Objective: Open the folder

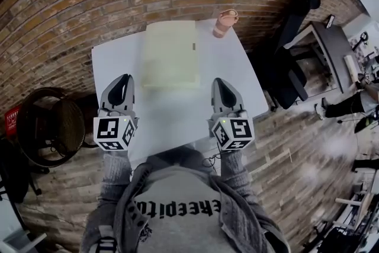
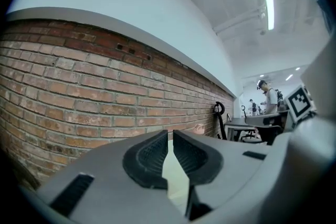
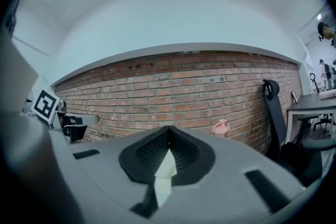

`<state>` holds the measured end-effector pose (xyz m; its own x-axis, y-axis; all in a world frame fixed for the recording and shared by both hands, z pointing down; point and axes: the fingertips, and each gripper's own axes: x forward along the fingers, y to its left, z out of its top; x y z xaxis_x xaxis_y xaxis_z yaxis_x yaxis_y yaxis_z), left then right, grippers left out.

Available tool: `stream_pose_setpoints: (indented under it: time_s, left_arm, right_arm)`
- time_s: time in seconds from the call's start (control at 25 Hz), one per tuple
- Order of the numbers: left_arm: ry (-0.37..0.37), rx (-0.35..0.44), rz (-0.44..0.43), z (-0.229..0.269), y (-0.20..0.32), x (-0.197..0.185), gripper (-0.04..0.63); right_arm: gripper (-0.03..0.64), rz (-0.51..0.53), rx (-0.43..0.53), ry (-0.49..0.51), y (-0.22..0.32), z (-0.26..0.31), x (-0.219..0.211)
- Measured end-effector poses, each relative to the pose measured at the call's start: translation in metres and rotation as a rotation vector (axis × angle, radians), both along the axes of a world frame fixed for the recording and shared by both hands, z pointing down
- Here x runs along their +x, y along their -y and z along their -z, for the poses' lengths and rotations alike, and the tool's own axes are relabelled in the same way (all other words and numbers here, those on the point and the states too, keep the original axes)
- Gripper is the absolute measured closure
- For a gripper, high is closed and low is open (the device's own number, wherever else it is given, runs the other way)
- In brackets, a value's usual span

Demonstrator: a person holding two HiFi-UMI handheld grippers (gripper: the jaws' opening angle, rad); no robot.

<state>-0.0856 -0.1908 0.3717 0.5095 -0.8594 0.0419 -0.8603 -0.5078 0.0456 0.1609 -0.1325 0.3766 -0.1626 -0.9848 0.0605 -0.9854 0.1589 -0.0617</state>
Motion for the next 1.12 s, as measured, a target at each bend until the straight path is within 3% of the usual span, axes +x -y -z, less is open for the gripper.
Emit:
stream_pose_setpoints:
  time_s: [0.6, 1.12]
  left_arm:
    - [-0.015, 0.053, -0.042, 0.02, 0.002, 0.006, 0.565]
    - [-0.009, 0.06, -0.056, 0.022, 0.001, 0.008, 0.565]
  right_arm:
    - [0.614, -0.063, 0.09, -0.029, -0.014, 0.033, 0.006]
    - [0.614, -0.078, 0.105, -0.032, -0.019, 0.039, 0.004]
